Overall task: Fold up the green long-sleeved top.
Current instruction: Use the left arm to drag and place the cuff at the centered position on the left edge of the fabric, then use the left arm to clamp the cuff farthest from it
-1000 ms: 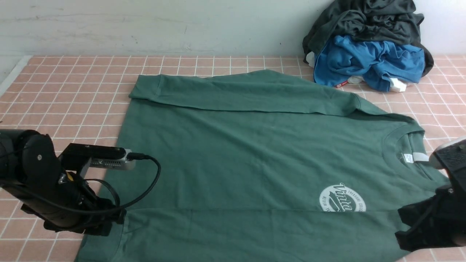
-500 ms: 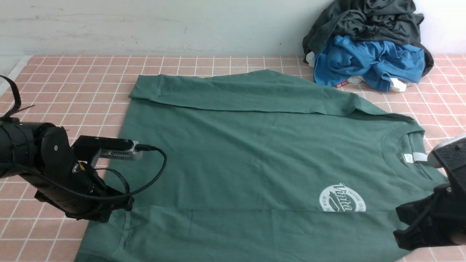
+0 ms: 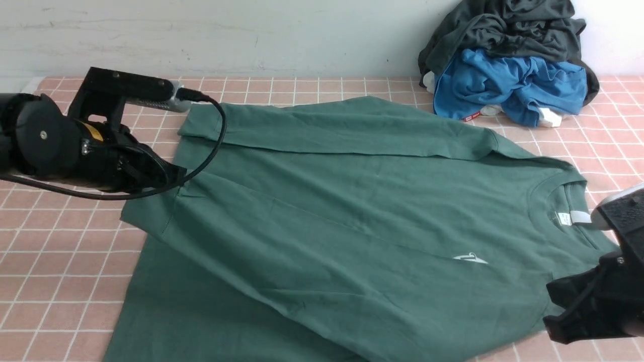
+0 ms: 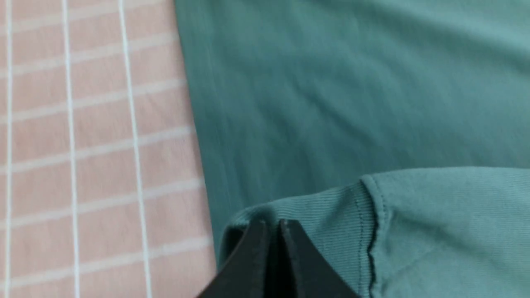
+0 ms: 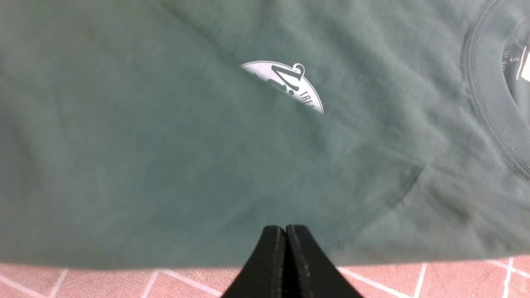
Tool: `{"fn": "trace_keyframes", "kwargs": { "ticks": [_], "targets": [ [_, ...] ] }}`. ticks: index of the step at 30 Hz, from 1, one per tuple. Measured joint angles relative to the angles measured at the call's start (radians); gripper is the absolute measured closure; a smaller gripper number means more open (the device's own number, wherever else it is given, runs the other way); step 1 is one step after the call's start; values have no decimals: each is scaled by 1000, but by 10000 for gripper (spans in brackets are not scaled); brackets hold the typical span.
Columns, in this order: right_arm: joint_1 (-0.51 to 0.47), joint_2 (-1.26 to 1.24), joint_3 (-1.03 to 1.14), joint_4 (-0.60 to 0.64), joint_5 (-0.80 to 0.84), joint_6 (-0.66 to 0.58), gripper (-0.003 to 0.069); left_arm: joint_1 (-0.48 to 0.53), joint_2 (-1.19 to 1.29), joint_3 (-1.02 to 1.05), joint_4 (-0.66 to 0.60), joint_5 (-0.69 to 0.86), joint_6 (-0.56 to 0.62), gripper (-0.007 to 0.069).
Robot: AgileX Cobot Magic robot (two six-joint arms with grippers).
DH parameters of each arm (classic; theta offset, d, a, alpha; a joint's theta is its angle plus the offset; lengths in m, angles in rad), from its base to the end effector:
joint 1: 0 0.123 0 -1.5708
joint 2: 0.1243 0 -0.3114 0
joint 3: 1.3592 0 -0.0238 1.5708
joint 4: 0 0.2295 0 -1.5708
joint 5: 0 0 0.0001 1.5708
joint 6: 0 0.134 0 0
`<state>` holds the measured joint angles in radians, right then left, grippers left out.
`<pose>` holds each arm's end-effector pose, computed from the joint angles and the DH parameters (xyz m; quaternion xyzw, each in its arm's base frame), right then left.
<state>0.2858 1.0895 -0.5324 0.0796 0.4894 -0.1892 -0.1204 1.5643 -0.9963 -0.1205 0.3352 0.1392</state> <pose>0.1747 0.0566 0.2225 -0.1971 0.9327 0.0429 0.2991 0.3399 -0.0465 0.2498 0.0749 0.9260 -0.0359 0.3682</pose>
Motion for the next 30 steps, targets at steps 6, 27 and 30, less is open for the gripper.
{"fn": "trace_keyframes", "kwargs": {
  "ticks": [6, 27, 30],
  "targets": [
    [0, 0, 0, 1, -1, 0, 673, 0, 192, -60, 0, -72, 6, 575],
    [0, 1, 0, 4, -27, 0, 673, 110, 912, -1161, -161, 270, -174, 179],
    [0, 2, 0, 4, -27, 0, 673, 109, 974, -1233, -135, 272, -189, 253]
  ]
}}
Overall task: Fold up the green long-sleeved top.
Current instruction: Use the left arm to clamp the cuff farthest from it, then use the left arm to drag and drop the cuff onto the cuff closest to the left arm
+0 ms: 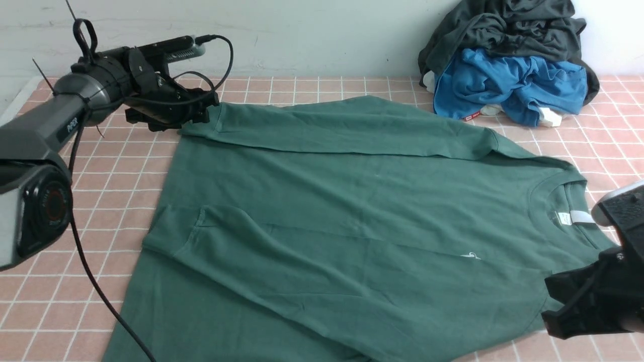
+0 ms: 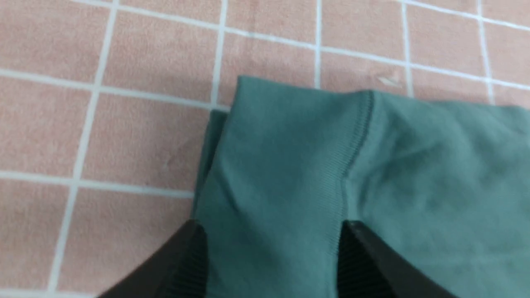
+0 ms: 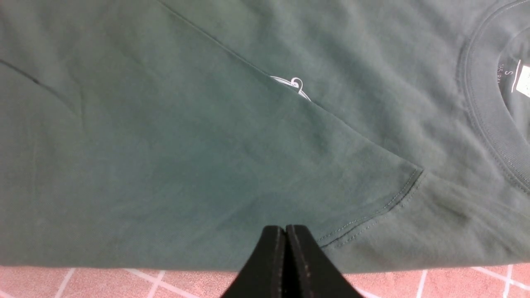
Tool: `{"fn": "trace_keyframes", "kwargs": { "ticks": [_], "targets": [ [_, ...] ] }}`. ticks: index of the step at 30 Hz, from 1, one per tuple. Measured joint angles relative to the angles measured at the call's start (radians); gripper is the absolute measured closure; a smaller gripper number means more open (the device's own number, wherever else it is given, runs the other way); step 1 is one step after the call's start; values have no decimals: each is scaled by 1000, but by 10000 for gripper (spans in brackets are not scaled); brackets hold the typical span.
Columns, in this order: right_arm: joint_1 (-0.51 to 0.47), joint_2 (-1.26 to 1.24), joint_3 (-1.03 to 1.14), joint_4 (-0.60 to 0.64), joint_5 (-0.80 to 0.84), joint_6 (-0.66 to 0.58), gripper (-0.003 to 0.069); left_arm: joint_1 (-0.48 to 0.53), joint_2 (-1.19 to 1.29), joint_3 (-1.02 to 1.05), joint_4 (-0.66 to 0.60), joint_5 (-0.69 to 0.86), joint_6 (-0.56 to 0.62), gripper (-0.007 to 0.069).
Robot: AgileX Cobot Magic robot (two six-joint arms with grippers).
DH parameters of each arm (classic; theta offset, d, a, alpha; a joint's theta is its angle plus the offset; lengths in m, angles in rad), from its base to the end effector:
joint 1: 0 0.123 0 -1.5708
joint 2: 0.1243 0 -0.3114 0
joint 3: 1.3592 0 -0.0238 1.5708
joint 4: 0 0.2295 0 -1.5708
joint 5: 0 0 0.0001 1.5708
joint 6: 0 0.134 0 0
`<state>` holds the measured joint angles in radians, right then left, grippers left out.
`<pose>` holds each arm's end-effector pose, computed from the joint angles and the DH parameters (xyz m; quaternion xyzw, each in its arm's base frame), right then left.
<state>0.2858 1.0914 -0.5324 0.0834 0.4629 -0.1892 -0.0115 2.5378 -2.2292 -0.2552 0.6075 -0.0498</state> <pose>0.1776 0.0574 0.2242 -0.1945 0.9293 0.0444 0.3107 0.5962 -0.0262 0.1431 -0.0887 0.9229 -0.1166 0.3562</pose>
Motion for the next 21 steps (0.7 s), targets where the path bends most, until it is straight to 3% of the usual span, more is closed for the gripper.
{"fn": "trace_keyframes", "kwargs": {
  "ticks": [7, 10, 19, 21],
  "targets": [
    [0, 4, 0, -1, -8, -3, 673, 0, 37, -35, 34, 42, -5, 544],
    [0, 5, 0, -1, -11, -3, 673, 0, 31, -36, 38, 72, 2, 613],
    [0, 5, 0, -1, -15, -3, 673, 0, -79, -37, 42, 203, 104, 631],
    [0, 5, 0, -1, -16, -3, 673, 0, -129, -40, 38, 291, 116, 631]
  ]
}}
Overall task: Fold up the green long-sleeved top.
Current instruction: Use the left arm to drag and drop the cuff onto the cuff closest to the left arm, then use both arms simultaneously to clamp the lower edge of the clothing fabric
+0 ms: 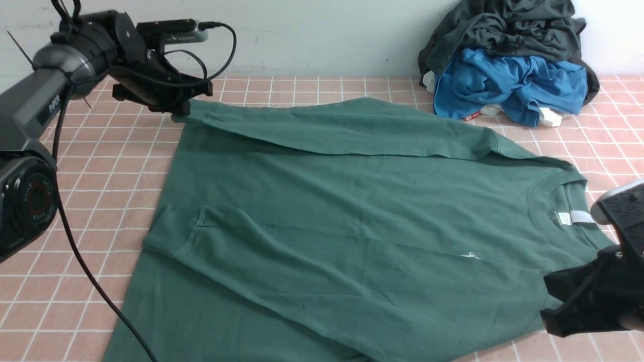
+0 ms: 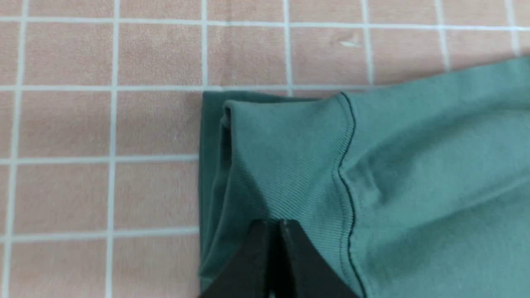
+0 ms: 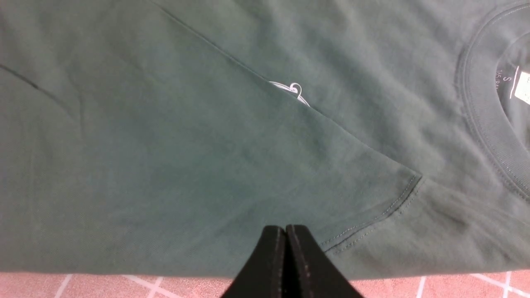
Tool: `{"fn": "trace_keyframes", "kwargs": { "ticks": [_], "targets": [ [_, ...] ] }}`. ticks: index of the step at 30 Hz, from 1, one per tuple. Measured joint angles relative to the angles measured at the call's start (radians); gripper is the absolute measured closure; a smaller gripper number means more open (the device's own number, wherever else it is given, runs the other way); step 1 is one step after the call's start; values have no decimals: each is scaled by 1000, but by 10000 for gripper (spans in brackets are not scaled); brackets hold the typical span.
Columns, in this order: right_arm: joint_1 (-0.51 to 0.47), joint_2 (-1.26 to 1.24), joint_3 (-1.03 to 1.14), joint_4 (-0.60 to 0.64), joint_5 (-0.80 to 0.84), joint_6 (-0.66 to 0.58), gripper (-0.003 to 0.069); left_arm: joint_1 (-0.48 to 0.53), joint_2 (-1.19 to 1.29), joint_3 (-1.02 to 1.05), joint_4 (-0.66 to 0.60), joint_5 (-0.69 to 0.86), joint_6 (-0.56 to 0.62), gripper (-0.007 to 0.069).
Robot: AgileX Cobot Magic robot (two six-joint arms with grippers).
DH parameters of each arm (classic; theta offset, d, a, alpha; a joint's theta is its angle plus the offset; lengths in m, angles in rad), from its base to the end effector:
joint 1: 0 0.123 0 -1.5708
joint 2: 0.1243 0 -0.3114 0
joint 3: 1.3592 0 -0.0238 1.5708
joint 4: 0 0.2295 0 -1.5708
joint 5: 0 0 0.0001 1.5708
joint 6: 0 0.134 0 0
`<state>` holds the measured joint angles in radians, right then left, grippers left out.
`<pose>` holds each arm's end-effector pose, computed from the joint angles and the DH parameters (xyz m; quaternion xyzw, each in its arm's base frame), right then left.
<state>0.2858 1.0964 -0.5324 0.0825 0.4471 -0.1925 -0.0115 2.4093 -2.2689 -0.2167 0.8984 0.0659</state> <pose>0.1798 0.0578 0.2245 -0.1957 0.9274 0.0435 0.3159 0.5636 -0.0290 0.2057 -0.0017 0.9476 -0.0928 0.3056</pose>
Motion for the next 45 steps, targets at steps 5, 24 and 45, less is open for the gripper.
{"fn": "trace_keyframes", "kwargs": {
  "ticks": [5, 24, 45],
  "targets": [
    [0, 0, 0, 0, -6, 0, 673, -1, -76, -1, 0, 266, 48, 631],
    [0, -80, 0, 0, 13, -19, 673, -98, -334, 562, 163, 330, 97, 625],
    [0, -80, 0, 121, 122, -34, 673, -273, -957, 1186, 152, 318, 166, 229]
  ]
}}
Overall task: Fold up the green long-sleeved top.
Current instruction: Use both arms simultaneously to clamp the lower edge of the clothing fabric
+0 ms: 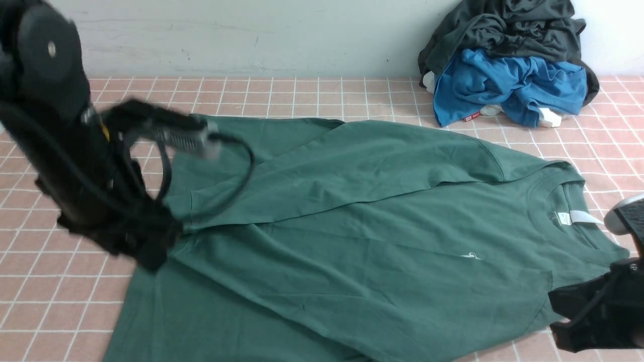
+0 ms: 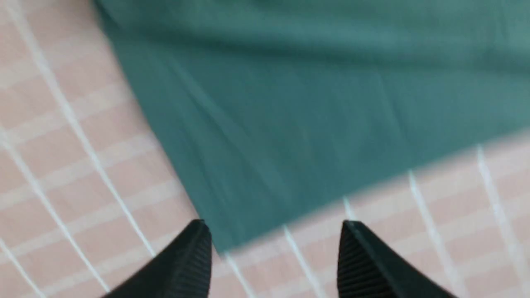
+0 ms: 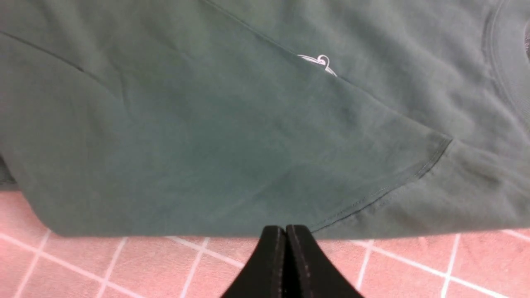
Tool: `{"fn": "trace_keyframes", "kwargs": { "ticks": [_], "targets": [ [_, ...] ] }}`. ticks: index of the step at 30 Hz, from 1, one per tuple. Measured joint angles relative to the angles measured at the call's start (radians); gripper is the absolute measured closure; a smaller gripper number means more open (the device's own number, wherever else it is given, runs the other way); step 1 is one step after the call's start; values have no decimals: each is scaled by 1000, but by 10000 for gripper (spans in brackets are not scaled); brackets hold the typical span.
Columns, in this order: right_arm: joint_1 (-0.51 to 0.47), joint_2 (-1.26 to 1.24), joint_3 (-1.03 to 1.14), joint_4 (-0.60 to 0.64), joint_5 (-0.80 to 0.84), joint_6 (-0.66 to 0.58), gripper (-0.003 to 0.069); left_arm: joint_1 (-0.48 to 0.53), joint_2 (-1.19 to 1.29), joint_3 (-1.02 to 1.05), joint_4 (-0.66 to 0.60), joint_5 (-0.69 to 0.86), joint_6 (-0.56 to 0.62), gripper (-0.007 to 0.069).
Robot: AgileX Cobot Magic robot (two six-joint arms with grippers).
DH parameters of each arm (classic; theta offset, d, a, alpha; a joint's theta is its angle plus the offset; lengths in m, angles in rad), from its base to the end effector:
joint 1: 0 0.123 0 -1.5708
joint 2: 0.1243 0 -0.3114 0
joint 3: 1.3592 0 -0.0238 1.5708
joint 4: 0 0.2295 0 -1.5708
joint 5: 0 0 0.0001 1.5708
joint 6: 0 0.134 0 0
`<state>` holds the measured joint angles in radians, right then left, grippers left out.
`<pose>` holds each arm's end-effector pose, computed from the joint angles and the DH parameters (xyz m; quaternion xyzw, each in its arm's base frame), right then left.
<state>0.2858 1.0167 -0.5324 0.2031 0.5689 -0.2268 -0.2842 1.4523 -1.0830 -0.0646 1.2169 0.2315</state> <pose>0.1569 0.0613 0.2304 -0.1776 0.9352 0.0863 0.2939 0.2266 -0.0747 0.2600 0.2449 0.9684 -0.0316 0.0351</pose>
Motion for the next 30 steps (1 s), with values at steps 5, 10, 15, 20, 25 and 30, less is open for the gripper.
{"fn": "trace_keyframes", "kwargs": {
  "ticks": [5, 10, 15, 20, 25, 30],
  "targets": [
    [5, 0, 0, 90, 0, -77, 673, -104, -75, 268, 96, -148, 179, 202],
    [61, 0, 0, 168, 3, -217, 673, -174, -57, 472, 236, -363, 344, 198],
    [91, 0, 0, 216, 15, -267, 673, -178, 13, 525, 376, -534, 317, 216],
    [91, 0, 0, 224, 24, -274, 673, -180, 63, 523, 464, -587, 144, 321],
    [91, 0, 0, 225, 26, -280, 673, -192, 65, 519, 469, -600, 9, 512],
    [91, -27, -6, 247, 29, -372, 673, -200, -1, 465, 473, -582, -120, 623]
  ]
}}
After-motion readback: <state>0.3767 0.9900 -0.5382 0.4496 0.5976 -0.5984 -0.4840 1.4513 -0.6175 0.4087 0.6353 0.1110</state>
